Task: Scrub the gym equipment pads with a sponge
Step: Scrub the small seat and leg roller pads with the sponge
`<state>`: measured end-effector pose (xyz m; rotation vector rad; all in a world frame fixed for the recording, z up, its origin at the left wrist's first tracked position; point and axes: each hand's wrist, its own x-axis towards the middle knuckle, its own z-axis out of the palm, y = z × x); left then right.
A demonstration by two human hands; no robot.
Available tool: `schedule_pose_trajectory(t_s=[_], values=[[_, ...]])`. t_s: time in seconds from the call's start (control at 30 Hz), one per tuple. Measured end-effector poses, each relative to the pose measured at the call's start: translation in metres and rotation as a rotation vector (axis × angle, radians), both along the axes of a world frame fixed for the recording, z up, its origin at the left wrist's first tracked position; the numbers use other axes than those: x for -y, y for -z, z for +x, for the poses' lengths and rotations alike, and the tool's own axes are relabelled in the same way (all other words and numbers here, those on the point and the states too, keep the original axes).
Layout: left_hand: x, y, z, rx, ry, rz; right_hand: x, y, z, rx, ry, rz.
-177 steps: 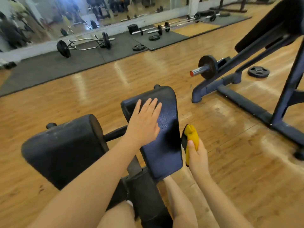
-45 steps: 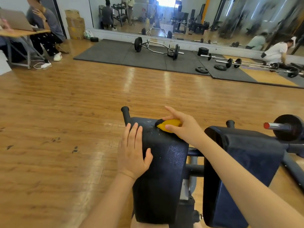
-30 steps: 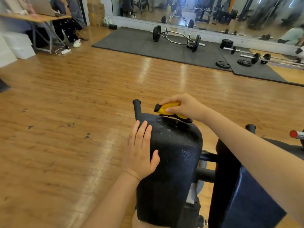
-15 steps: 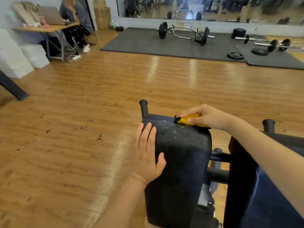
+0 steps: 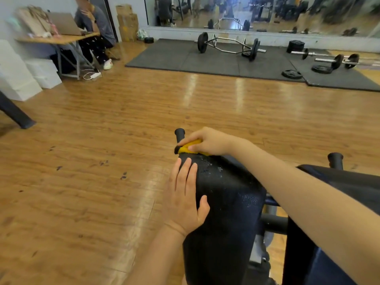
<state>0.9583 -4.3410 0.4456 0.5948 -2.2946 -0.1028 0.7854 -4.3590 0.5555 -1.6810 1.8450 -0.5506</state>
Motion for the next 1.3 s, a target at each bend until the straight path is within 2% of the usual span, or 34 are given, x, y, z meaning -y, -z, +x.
schedule_pose_trajectory(t_s=[0.2, 0.43, 0.57, 0.7, 0.83, 0.97, 1.13, 1.3], values=[[0.001, 0.002, -0.001, -0.029, 0.025, -0.003, -0.043, 0.008, -0.04, 0.119, 0.181, 0.096], [0.001, 0.001, -0.001, -0.038, 0.024, -0.014, -0.104, 0.019, -0.063, 0.123, 0.394, 0.019], [0.001, 0.001, -0.001, -0.036, 0.023, -0.013, -0.093, 0.003, -0.056, 0.079, 0.342, 0.02], [0.0, 0.002, -0.001, -0.019, 0.01, -0.012, -0.049, -0.018, -0.017, 0.157, 0.302, -0.183], [0.0, 0.001, -0.001, -0.024, 0.009, -0.008, -0.024, -0.004, 0.014, 0.044, 0.091, -0.016], [0.0, 0.001, -0.002, -0.022, 0.017, -0.002, -0.052, -0.005, -0.005, 0.05, 0.155, 0.031], [0.001, 0.001, -0.001, -0.003, 0.002, -0.005, -0.115, -0.004, -0.036, 0.052, 0.332, 0.024], [0.0, -0.001, 0.0, -0.002, 0.011, 0.016, -0.109, -0.012, -0.028, 0.001, 0.364, -0.019]])
